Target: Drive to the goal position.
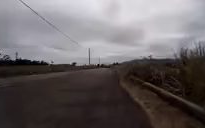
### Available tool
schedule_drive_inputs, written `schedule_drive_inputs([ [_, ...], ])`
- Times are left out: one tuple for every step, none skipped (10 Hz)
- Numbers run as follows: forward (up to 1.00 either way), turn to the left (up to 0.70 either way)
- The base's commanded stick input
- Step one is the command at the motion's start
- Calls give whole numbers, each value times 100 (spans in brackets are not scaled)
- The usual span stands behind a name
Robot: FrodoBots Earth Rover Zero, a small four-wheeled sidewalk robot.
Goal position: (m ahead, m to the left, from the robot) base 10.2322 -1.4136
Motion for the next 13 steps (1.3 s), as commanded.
schedule_drive_inputs([
  [70, 0],
  [70, 0],
  [70, 0],
  [70, 0],
  [70, 0],
  [70, 0],
  [52, 0],
  [45, 0],
  [45, 0],
  [45, 0],
  [45, 0],
  [45, 0],
  [45, 0],
])
